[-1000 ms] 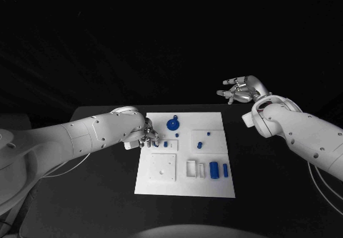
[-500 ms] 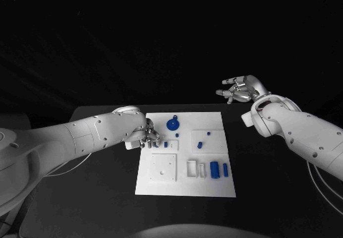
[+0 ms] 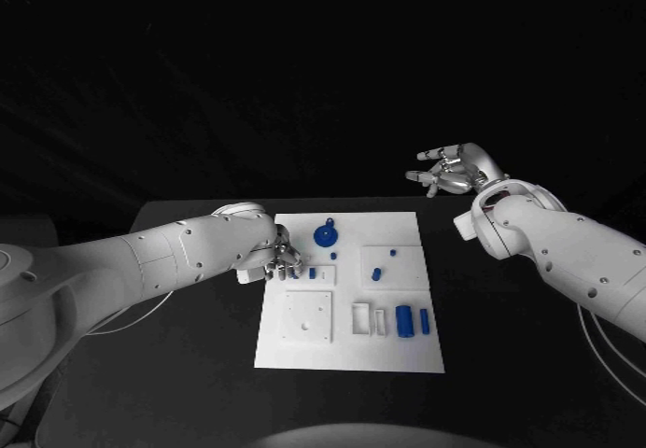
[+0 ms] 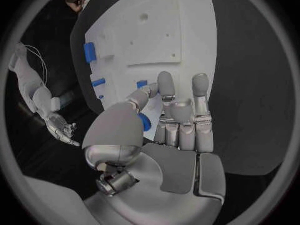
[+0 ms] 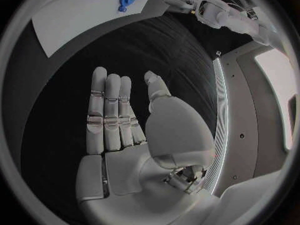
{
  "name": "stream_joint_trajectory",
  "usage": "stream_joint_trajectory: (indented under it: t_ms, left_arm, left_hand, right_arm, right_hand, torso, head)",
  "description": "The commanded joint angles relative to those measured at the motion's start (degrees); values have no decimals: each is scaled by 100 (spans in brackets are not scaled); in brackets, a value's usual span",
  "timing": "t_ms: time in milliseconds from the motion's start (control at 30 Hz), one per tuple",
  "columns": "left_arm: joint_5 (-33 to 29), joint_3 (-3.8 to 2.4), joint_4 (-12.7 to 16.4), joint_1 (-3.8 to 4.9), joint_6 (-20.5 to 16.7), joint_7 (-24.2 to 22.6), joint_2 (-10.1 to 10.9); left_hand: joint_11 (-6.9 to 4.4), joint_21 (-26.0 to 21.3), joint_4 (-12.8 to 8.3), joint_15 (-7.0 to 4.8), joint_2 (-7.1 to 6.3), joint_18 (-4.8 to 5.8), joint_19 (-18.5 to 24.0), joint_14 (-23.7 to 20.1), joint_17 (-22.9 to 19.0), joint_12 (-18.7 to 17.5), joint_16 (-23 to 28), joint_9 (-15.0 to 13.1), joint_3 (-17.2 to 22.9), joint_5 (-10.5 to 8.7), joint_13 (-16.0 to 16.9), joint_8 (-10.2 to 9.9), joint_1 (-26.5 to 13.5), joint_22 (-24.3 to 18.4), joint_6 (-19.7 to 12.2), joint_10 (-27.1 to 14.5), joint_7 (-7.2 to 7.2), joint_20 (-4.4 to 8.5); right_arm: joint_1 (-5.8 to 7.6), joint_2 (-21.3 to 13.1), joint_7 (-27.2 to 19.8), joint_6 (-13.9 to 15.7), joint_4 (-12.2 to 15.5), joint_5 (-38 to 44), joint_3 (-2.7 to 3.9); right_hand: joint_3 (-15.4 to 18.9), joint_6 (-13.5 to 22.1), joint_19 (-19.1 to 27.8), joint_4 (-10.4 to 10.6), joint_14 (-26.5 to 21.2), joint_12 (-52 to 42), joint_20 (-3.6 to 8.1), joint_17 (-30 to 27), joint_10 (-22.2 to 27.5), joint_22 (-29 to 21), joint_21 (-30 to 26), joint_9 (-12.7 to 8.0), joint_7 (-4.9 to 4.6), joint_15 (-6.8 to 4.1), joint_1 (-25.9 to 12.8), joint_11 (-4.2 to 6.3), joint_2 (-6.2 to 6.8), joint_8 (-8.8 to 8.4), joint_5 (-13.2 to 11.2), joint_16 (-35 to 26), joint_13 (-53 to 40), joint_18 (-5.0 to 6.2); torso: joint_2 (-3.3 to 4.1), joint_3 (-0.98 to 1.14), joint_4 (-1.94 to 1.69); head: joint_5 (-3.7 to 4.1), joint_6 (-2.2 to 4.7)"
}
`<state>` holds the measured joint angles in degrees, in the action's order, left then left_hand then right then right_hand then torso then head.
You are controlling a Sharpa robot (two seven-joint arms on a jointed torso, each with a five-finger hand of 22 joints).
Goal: Assemble the parts on the task board
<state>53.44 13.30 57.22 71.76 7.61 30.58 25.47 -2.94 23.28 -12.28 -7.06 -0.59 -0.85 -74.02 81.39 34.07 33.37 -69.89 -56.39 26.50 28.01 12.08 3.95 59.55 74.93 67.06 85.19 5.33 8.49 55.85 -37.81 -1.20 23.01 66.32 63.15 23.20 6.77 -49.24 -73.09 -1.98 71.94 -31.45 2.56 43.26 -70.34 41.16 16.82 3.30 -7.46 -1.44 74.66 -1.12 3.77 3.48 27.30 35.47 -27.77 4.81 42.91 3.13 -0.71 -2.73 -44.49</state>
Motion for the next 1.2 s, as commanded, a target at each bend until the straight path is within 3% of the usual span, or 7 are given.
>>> stream_joint_trajectory:
  t_ms: [33, 633, 667, 733, 800, 1000, 1200]
  left_arm:
    - [106, 18, 3, -46, -50, -45, -39]
    - [235, 19, -92, -109, 248, 70, -102]
    - [261, 19, -98, -111, 242, 83, -94]
    - [287, 19, -100, -113, 228, 94, -83]
    - [323, 19, -98, -114, 211, 102, -68]
    - [407, 18, -84, -116, 136, 106, -19]
    - [437, 16, -31, -116, 84, 84, 59]
  left_hand:
    - [-149, 12, -165, -32, 69, -46, 14, 3, -26, 32, -7, -17, 146, -22, -1, -3, -11, 100, 723, 169, -672, -33]
    - [-118, -177, 332, -32, -186, 8, -14, -17, -276, -30, 134, 681, -209, -537, -18, -18, 116, 77, 640, 172, -662, -41]
    - [-122, -197, 410, -35, -226, 18, -16, -22, -305, -39, 152, 730, -294, -818, -20, -19, 80, 71, 634, 172, -677, -40]
    - [-127, -231, 563, -44, -294, 35, -27, -25, -341, -55, 179, 808, -448, -1057, -21, -18, 59, 61, 631, 170, -694, -29]
    - [-134, -278, 751, -56, -271, 60, -35, -41, -355, -85, 205, 868, -1032, -739, -25, -9, 74, 52, 629, 168, -683, -12]
    - [-111, -376, 1034, -63, -204, 85, -58, -65, -393, -187, 242, 1042, -1753, -1073, -12, -11, 243, 59, 564, 161, -671, 5]
    - [-94, -467, 1451, -58, -415, 85, -72, -90, -445, -293, 281, 1092, -1854, -1434, 44, -8, 336, 72, 557, 158, -642, 0]
  right_arm:
    - [2, 5, -35, -57, -1, -15, 3]
    - [1, -5, -34, -66, -3, -15, 3]
    - [1, -7, -35, -65, -3, -15, 3]
    - [0, -8, -37, -64, -3, -16, 3]
    - [0, -11, -38, -63, -3, -16, 3]
    - [-2, -20, -40, -59, -5, -17, 3]
    - [-6, -28, -41, -58, -9, -20, 3]
  right_hand:
    - [-4, 18, -42, -52, -50, -18, -2, -5, 44, 11, -40, -1, 3, 1, -3, -7, -62, -21, 26, 28, 11, -68]
    - [-6, 55, -39, -52, -57, -16, -4, -7, 50, 17, -51, -3, -1, 5, -11, -12, -62, -23, 27, 25, 13, -69]
    - [-6, 55, -39, -52, -57, -16, -4, -7, 50, 17, -51, -3, -1, 5, -11, -12, -62, -23, 27, 25, 13, -69]
    - [-6, 55, -39, -52, -57, -16, -4, -7, 50, 17, -51, -3, -1, 5, -11, -12, -62, -23, 27, 25, 13, -69]
    - [-6, 78, -36, -48, -63, -14, -7, -10, 55, 18, -59, -4, -2, 7, -11, -14, -53, -25, 23, 22, 14, -68]
    - [-12, 80, -33, -64, -65, -12, -7, -11, 58, 18, -62, -4, -4, 7, 14, -13, -49, -24, 12, 20, 16, -68]
    - [-8, 98, -34, -57, -66, -10, -9, -13, 58, 19, -67, -5, -6, 9, -1, -16, -49, -26, 15, 19, 18, -68]
  torso:
    - [-2, 1, 3]
    - [-2, 2, 6]
    - [-2, 4, 1]
    - [-1, 3, 1]
    - [-1, 0, 1]
    - [-1, -2, 0]
    - [-3, -6, -1]
  head:
    - [-4, -3]
    - [22, -17]
    - [25, -20]
    - [28, -20]
    - [37, -18]
    - [42, -16]
    - [43, -10]
